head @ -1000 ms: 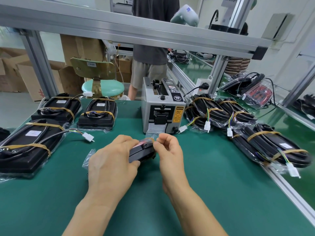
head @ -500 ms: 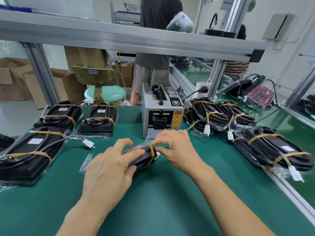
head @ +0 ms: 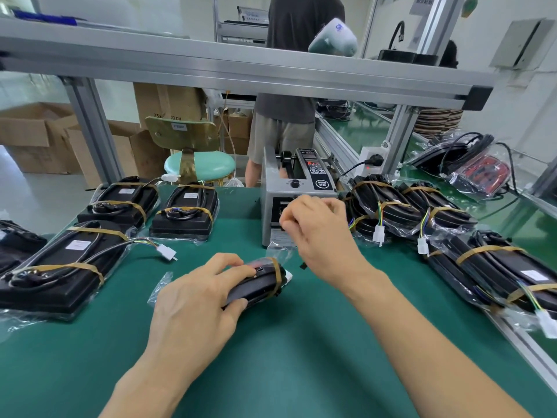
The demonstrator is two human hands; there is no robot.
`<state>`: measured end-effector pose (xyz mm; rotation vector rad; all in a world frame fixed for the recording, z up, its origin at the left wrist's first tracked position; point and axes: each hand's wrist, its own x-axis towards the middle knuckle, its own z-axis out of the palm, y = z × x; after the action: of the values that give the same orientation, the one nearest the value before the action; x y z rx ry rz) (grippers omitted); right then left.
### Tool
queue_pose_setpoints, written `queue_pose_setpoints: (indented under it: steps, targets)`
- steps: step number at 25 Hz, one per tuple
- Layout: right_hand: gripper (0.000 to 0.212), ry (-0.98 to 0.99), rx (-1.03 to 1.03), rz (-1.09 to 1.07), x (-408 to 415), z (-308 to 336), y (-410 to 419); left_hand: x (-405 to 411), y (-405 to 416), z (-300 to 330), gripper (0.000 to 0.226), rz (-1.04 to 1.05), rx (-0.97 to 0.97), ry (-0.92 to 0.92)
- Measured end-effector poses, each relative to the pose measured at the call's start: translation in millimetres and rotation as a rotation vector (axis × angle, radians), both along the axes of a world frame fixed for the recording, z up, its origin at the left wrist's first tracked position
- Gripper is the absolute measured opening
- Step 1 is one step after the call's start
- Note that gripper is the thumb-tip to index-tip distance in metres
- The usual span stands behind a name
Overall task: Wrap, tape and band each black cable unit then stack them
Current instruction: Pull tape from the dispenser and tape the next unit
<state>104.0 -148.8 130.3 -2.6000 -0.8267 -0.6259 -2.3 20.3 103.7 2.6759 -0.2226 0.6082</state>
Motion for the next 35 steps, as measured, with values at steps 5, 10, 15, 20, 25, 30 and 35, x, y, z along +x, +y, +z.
queue_pose_setpoints:
  steps: [5,10,15,20,25,30,35]
  targets:
    - [0.061,0.436,-0.11,0.235,-7,-18,-3,7,2,7,0.022,0.13,-0.193,0.026]
    - [0.06,0.539,0.242,0.195,-10,-41,-5,33,12,21,0.015,0.139,-0.193,0.204]
    - [0.049,0.505,0.294,0.197,-13,-43,-3,34,8,22,0.009,-0.028,0.091,0.063]
    - [0.045,0.579,0.286,0.209,-11,-37,-4,41,3,15,0.013,0.034,0.115,0.018]
    - [0.031,0.756,0.477,0.177,-11,-40,-2,54,2,7,0.016,0.195,-0.003,0.099]
    - [0.026,0.837,0.727,0.051,-16,-51,14,53,2,5,0.014,0.196,-0.023,0.07]
    - [0.004,0.743,0.814,0.043,-15,-56,20,54,3,4,0.014,0.197,-0.039,0.068]
